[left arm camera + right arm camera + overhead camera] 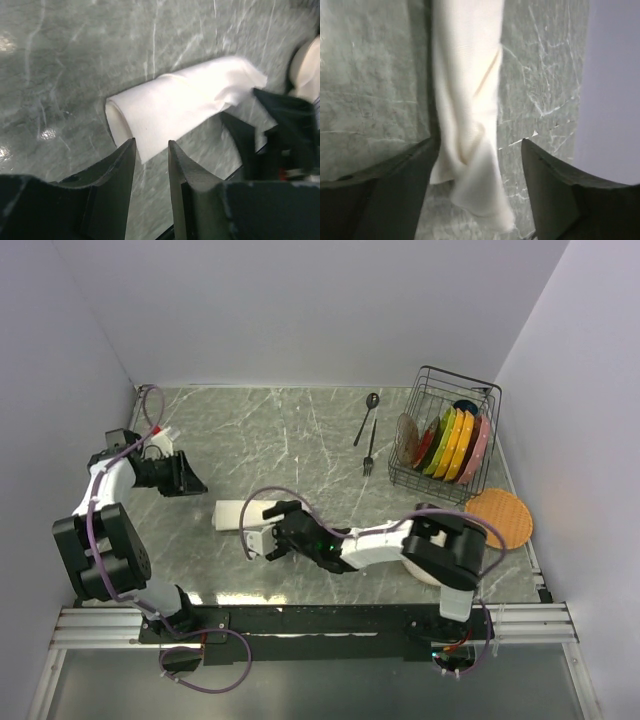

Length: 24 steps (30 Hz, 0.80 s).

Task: Fold the napkin into a case and place the utensils inside
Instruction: Turn over the smaller rectangle-folded napkin at the center of the board, then rotate the smaller rectangle-folded napkin at the center of the board.

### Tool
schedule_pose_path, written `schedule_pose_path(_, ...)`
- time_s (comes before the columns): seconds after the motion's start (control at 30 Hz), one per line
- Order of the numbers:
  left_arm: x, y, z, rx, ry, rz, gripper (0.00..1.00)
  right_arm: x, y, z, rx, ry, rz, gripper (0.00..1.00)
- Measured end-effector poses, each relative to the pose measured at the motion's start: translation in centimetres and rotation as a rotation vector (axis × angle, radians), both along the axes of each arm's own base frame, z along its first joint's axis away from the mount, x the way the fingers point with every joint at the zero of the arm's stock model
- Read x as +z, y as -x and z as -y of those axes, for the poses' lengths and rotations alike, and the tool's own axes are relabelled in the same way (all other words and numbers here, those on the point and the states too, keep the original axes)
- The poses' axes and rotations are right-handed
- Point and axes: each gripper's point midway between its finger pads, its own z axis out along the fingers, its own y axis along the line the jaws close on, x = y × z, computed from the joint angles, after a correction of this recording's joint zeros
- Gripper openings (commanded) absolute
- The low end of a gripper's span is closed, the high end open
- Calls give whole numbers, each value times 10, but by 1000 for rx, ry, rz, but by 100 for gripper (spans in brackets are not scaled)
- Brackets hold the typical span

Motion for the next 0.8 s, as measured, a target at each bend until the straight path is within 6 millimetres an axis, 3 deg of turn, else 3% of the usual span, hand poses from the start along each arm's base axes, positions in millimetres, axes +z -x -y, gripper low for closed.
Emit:
schedule_pose_path(0.2, 1, 16, 24, -150, -90, 22, 37, 49, 14, -12, 9, -102, -163, 82)
schedule_pose_path(0.3, -1, 21, 35, -201, -105, 21, 35, 67, 16, -11, -5, -130, -288, 74)
schedule_pose_path(0.4, -10, 32, 46, -232, -105, -9, 33, 79, 3, 5, -67, -162, -415, 63)
schedule_pose_path(0.47, -19, 42, 55, -253, -102, -44, 31, 84, -15, 27, -143, -190, -498, 56)
schedule_pose_path(0.63, -34, 52, 68, -286, -107, -103, 28, 68, -36, 67, -295, -193, -652, 49)
schedule_pose_path(0.8, -55, 51, 66, -282, -114, -185, 27, 38, -34, 57, -329, -155, -806, 43)
